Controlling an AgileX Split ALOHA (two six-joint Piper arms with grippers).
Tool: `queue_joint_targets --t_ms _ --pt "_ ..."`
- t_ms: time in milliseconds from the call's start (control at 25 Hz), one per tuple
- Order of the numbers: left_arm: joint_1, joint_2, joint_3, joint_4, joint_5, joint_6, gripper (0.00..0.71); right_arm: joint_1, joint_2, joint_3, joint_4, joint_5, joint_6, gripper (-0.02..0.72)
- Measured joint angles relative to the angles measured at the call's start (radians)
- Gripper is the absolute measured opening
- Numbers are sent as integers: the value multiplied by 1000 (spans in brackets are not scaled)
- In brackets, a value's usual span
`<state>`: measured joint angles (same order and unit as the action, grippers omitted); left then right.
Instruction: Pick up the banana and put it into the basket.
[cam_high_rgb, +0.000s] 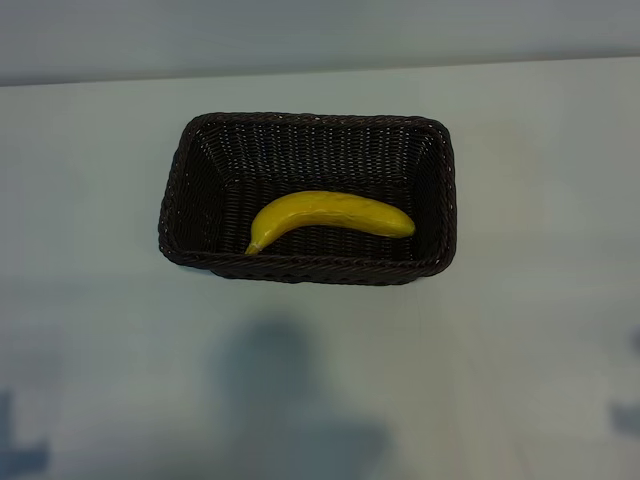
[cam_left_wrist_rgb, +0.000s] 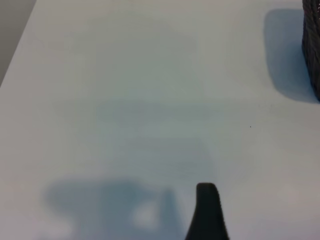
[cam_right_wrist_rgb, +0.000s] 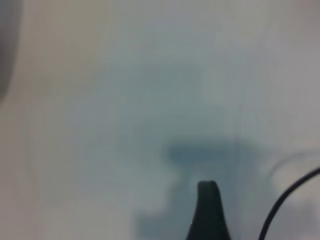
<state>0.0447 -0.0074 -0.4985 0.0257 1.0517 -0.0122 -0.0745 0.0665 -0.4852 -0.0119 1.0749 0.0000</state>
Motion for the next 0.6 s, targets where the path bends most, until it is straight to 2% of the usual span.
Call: queue_joint_targets --t_ms 120,600 --pt "0 0 0 0 0 0 571 0 -72 0 0 2 0 545" --pt "0 0 0 1 0 -2 571 1 -73 0 12 -5 0 545"
